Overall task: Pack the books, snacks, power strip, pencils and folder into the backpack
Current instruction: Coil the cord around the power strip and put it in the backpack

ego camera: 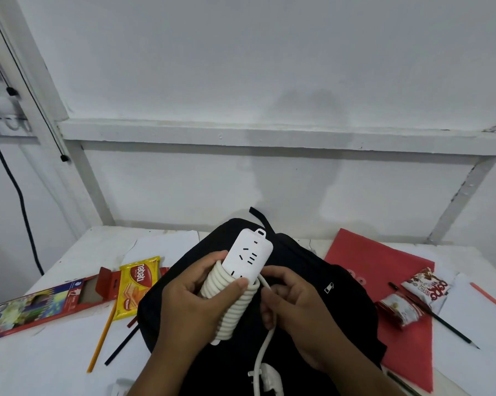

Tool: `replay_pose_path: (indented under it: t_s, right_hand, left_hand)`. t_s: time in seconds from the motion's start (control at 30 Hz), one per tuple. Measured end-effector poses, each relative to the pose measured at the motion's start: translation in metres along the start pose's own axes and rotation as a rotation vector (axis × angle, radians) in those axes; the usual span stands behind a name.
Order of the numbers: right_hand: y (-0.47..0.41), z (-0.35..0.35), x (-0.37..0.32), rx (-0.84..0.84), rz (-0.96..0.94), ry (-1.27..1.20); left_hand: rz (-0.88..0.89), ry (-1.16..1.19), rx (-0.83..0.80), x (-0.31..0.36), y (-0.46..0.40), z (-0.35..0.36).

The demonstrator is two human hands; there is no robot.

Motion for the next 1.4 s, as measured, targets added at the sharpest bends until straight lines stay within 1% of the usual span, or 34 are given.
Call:
replay_pose_path:
  t_s: [0.13, 0.2, 0.23, 0.3, 0.37, 0.4, 0.43, 0.47, 0.53, 0.57, 0.63, 0.77, 0.83, 0.9, 1.0, 1.07, 1.13, 1.2, 1.27, 1.4]
  right_hand:
    - [0.003, 0.002, -0.003, -0.132, 0.149, -0.173]
    - [0.006, 0.004, -0.003, -0.211, 0.174, -0.195]
    - [0.010, 0.006, -0.003, -0.268, 0.168, -0.164]
    - [0.020, 0.015, -0.001, -0.374, 0.197, -0.192]
    - [0.027, 0.018, 0.001, -0.407, 0.285, -0.193]
    - [0.027, 0.016, 0.002, -0.379, 0.322, -0.129]
    - [0.026, 0.011, 0.002, -0.344, 0.321, -0.002]
    - [0.024, 0.006, -0.003, -0.325, 0.264, 0.171]
    - [0.023, -0.001, -0.025, -0.303, -0.015, 0.578]
    - [0.024, -0.002, -0.036, -0.296, -0.147, 0.724]
    - [0.025, -0.004, -0.051, -0.289, -0.305, 0.888]
    - [0.023, -0.002, -0.074, -0.276, -0.448, 1.252]
    - [0.023, 0.002, -0.082, -0.267, -0.502, 1.325]
    - [0.018, 0.003, -0.086, -0.256, -0.540, 1.306]
    - [0.007, -0.004, -0.081, -0.194, -0.527, 1.101]
    - [0.000, -0.009, -0.077, -0.109, -0.532, 0.964]
    - [-0.004, -0.013, -0.073, -0.016, -0.529, 0.878]
    - [-0.006, -0.017, -0.068, 0.049, -0.480, 0.811]
    - [-0.007, -0.018, -0.064, 0.070, -0.446, 0.804]
    - [-0.007, -0.014, -0.061, 0.068, -0.493, 0.892]
  left_hand:
    - [0.007, 0.030, 0.056, 0.004, 0.006, 0.005]
    - [0.021, 0.012, 0.108, 0.006, 0.008, 0.006]
    - [0.021, 0.010, 0.143, 0.006, 0.008, 0.004]
    - [0.019, 0.015, 0.212, 0.005, 0.006, -0.002]
    - [0.026, -0.029, 0.256, 0.004, 0.005, -0.007]
    - [0.032, -0.059, 0.272, 0.004, 0.006, -0.009]
    - [0.035, -0.087, 0.288, 0.004, 0.008, -0.011]
    - [0.042, -0.112, 0.300, 0.005, 0.011, -0.012]
    - [0.054, -0.158, 0.316, 0.005, 0.015, -0.011]
    - [0.053, -0.174, 0.320, 0.005, 0.017, -0.011]
    - [0.036, -0.190, 0.314, 0.003, 0.019, -0.009]
    - [0.010, -0.221, 0.265, -0.003, 0.025, -0.004]
    - [-0.008, -0.267, 0.192, -0.007, 0.026, -0.003]
    - [-0.038, -0.310, 0.058, -0.009, 0.028, 0.001]
    - [-0.064, -0.319, -0.108, -0.008, 0.033, 0.011]
    - [-0.054, -0.293, -0.142, -0.007, 0.036, 0.014]
    - [-0.058, -0.271, -0.162, -0.007, 0.036, 0.013]
    - [-0.060, -0.271, -0.182, -0.008, 0.036, 0.011]
    - [-0.070, -0.280, -0.191, -0.008, 0.035, 0.008]
    - [-0.092, -0.278, -0.199, -0.012, 0.033, 0.004]
Point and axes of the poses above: each hand's wrist, its own y-axis away from the middle knuckle, its own z-axis out of the palm, x = y × z, the point moved 5 cm from there along -y, towards the middle knuckle, and after that the axes turned 3 degrees about -z, right-handed, at the moved point
